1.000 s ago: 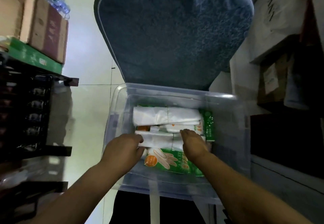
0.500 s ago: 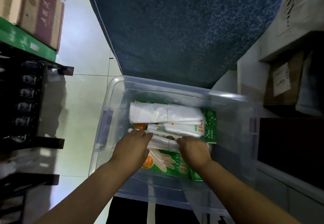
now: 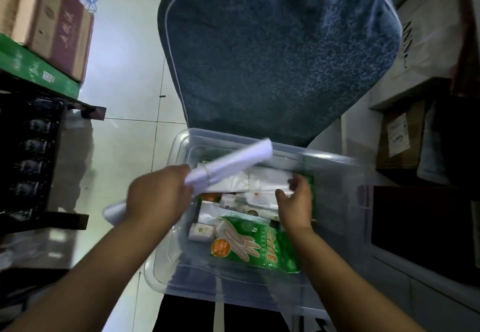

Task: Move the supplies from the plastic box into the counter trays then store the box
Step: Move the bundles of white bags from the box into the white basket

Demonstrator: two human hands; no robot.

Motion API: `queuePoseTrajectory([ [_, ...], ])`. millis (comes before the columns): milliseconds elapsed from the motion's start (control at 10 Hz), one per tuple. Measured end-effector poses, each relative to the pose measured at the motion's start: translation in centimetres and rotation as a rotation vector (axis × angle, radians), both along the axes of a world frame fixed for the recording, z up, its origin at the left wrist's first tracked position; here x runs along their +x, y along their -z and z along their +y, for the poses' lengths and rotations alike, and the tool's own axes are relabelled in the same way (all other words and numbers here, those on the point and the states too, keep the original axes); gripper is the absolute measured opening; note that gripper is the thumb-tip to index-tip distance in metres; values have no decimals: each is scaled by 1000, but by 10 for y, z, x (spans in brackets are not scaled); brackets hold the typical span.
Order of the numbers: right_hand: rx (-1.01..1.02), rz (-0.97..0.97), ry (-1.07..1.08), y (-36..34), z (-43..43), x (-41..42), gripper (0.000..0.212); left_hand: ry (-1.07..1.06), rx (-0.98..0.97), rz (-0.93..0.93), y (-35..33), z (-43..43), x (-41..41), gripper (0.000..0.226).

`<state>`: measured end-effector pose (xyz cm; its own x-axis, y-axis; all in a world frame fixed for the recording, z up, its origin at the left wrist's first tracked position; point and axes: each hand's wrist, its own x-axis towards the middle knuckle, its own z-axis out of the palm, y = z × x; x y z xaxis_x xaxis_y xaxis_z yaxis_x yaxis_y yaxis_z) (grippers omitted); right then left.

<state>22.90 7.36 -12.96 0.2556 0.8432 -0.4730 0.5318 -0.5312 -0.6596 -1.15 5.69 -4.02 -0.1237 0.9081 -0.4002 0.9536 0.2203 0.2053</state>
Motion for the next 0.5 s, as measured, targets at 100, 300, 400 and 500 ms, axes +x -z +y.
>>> queuePoseTrajectory([
  [100, -324, 261, 286, 35, -2, -38, 32, -182, 65, -59, -5, 1, -34, 10],
  [300, -535, 338, 535, 68, 8, -104, 35, -239, 105, -84, 16, -5, -54, 8],
  [400, -531, 256, 600, 75, 10, -109, 35, -236, 112, -75, 22, -8, -59, 7],
  [500, -513, 228, 504, 67, 23, -124, 37, -225, 118, -87, 26, -10, -67, 4],
])
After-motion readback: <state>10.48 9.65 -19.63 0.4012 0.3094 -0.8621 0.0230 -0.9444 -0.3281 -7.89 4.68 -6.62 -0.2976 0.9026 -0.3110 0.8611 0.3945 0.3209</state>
